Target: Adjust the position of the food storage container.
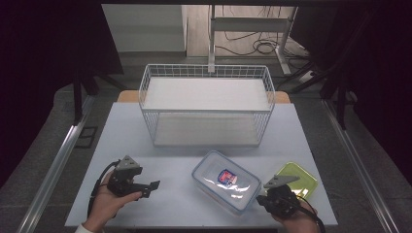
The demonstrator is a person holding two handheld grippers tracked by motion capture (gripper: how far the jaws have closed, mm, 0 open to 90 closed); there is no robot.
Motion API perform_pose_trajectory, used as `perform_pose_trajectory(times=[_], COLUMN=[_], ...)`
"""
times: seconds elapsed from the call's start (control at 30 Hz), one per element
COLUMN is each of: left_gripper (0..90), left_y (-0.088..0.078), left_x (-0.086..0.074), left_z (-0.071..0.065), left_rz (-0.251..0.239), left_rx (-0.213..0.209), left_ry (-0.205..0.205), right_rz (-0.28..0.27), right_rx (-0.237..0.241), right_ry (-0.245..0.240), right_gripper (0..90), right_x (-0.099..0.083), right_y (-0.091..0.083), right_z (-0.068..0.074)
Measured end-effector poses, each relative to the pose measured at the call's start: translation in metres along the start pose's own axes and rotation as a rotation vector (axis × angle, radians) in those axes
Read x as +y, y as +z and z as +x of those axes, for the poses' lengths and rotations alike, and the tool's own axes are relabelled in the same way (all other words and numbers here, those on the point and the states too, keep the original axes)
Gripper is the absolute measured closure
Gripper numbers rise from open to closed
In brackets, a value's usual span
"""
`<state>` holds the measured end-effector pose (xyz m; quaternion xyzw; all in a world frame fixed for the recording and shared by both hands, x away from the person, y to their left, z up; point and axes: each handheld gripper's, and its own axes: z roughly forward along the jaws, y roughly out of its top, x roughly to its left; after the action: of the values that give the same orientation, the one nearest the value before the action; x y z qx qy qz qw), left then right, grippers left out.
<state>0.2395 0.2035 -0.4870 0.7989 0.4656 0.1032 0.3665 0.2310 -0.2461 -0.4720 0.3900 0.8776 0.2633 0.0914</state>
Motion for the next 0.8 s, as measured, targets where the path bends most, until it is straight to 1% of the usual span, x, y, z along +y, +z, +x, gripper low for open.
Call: perform_pose_trajectory(times=[0.03, 0.2, 0.23, 0.27, 0.33, 0.53, 0.67, 0.8], left_gripper=[15.8, 15.8, 15.8, 15.8, 15.8, 15.8, 15.8, 15.8], left_y=[0.000, -0.001, -0.001, -0.001, -0.001, 0.000, 0.000, 0.000], left_x=[0.000, 0.000, 0.000, 0.000, -0.001, -0.001, -0.001, -0.001], left_z=[0.001, 0.002, 0.003, 0.003, 0.003, 0.004, 0.004, 0.004], left_rz=[-0.002, -0.005, -0.005, -0.005, -0.003, 0.001, 0.001, 0.004], left_rx=[0.002, 0.006, 0.006, 0.006, 0.006, 0.006, 0.008, 0.008], left_ry=[-0.007, -0.010, -0.009, -0.009, -0.009, -0.009, -0.007, -0.005], right_rz=[-0.003, 0.001, 0.004, 0.004, 0.006, -0.001, -0.005, -0.011], right_rx=[-0.005, -0.008, -0.011, -0.011, -0.016, -0.022, -0.041, -0.044], right_ry=[-0.002, -0.015, -0.026, -0.026, -0.034, -0.042, -0.056, -0.063], right_gripper=[89.0, 89.0, 88.9, 88.9, 89.0, 89.0, 89.0, 89.0], right_x=[0.002, 0.010, 0.016, 0.016, 0.021, 0.029, 0.037, 0.042], right_y=[0.001, 0.006, 0.009, 0.009, 0.013, 0.019, 0.026, 0.031], right_z=[0.000, 0.003, 0.006, 0.006, 0.009, 0.015, 0.023, 0.028])
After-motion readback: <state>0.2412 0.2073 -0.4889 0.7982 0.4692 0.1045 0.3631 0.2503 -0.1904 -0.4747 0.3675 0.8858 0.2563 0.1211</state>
